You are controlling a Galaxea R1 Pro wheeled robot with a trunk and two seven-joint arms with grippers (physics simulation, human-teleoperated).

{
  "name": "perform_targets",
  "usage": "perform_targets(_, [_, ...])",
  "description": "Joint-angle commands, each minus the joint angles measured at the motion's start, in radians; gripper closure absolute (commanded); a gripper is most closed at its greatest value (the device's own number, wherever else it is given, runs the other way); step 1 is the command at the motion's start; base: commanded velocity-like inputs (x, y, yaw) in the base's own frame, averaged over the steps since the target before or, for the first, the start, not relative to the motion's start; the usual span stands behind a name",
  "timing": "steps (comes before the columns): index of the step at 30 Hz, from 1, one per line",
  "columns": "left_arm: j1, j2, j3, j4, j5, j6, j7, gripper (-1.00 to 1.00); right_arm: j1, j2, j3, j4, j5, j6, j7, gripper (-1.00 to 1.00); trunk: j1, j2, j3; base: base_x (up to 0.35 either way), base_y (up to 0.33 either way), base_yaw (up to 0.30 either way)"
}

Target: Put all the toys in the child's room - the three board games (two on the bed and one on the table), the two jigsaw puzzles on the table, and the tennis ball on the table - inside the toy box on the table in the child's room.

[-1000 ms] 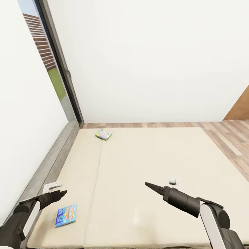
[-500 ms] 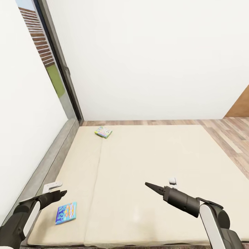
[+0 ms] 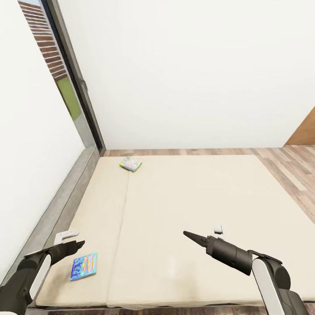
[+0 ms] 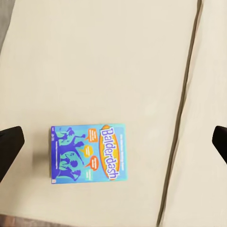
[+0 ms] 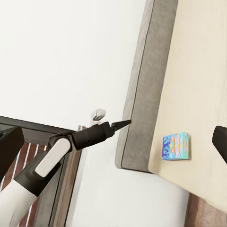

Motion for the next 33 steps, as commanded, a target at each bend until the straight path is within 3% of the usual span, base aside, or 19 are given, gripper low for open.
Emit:
perform_targets(1, [-0.001, 0.000, 0.002, -0.001, 0.006, 0.005, -0.002, -1.00, -0.001, 0.000, -0.001, 0.000, 0.002, 0.004, 0.004, -1.00, 0.000, -0.002, -0.003, 0.000, 0.000, 0.000])
perform_targets(20, [-0.001, 0.000, 0.000, 0.023, 0.007, -0.069, -0.003, -1.00, -0.001, 0.001, 0.001, 0.002, 0.006, 0.004, -0.003, -1.00, 0.000, -0.002, -0.034, 0.000, 0.000, 0.000])
perform_targets(33, [-0.001, -0.001, 0.000, 0.031, 0.006, -0.078, -0.003, -1.00, -0.001, 0.003, 0.004, 0.002, 0.008, 0.004, -0.004, -1.00, 0.000, -0.002, -0.055, 0.000, 0.000, 0.000])
